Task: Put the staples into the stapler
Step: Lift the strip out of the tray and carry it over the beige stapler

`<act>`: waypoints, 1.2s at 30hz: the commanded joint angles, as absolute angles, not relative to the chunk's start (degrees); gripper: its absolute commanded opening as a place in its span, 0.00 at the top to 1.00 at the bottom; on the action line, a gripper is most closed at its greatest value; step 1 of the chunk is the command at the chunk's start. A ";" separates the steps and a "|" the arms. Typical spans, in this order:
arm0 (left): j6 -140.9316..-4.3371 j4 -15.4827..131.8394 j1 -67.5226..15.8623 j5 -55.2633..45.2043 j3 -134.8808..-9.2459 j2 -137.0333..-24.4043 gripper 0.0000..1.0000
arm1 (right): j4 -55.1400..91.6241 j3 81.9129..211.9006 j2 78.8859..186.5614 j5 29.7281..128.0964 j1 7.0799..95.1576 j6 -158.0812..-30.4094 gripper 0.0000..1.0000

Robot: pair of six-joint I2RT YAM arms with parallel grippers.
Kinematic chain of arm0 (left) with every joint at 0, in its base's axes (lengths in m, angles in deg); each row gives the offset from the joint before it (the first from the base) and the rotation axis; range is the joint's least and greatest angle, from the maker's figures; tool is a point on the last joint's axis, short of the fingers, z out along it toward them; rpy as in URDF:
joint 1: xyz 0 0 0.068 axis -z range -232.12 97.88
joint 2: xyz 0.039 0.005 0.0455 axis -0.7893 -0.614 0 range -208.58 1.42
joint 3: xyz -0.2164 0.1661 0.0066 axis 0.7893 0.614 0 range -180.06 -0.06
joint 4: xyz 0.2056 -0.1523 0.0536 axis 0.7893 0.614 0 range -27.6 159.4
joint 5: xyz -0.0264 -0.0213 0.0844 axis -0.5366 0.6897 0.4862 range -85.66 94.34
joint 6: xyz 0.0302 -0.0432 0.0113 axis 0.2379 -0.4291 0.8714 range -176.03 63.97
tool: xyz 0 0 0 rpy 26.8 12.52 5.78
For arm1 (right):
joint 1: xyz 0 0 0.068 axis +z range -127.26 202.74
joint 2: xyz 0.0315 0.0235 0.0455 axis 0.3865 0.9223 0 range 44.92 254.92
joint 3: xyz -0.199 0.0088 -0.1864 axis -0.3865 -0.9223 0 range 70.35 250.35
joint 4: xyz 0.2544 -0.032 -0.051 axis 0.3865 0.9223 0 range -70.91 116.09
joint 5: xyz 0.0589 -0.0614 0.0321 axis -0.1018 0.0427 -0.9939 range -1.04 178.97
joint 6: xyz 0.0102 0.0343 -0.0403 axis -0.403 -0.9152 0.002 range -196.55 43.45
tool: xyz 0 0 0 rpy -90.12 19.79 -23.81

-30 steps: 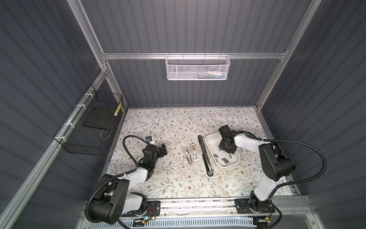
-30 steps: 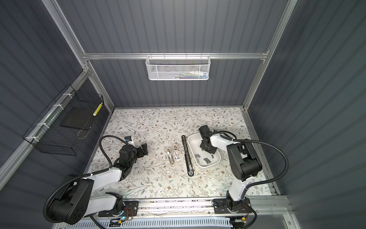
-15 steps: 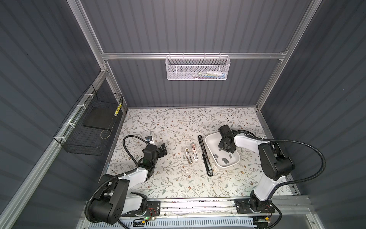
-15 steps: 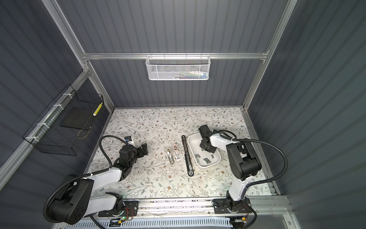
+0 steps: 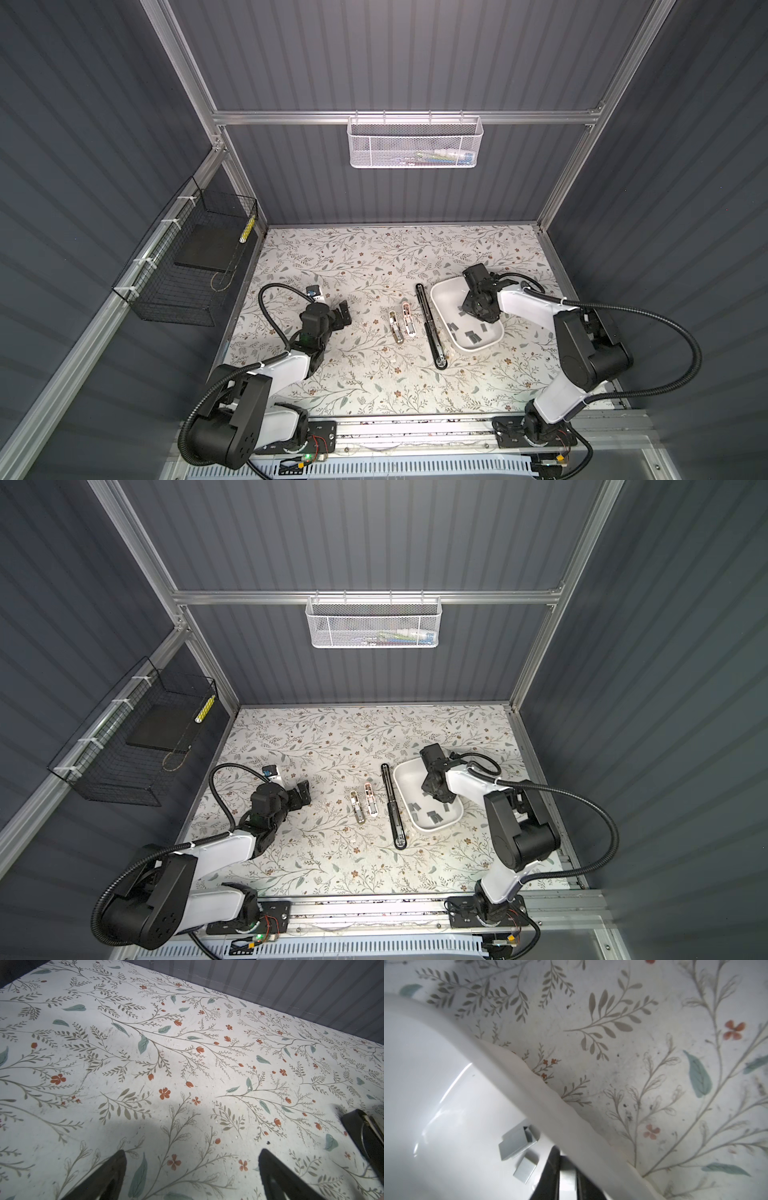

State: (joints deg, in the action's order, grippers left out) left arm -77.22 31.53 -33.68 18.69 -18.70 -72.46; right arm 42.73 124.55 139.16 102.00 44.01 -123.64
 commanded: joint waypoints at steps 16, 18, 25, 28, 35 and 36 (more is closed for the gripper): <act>-80.57 45.88 -33.39 18.42 -16.85 -59.43 0.01 | 24.57 118.05 119.82 109.18 63.37 -104.37 0.93; -80.73 47.04 -33.31 16.43 -16.91 -59.00 0.01 | 23.01 117.36 118.72 107.98 66.93 -104.24 0.93; -79.74 42.54 -33.31 14.13 -14.21 -57.75 0.01 | 19.06 118.98 122.78 108.53 76.94 -104.14 0.95; -79.35 40.96 -33.31 13.89 -13.44 -57.14 0.01 | 16.95 119.40 125.25 105.85 79.42 -102.82 0.96; -77.94 38.82 -33.31 14.05 -13.36 -57.72 0.01 | 15.31 118.35 127.92 104.36 80.66 -102.12 0.96; -77.85 38.66 -33.31 14.44 -13.47 -57.83 0.01 | 15.07 118.23 128.23 104.28 80.65 -102.12 0.96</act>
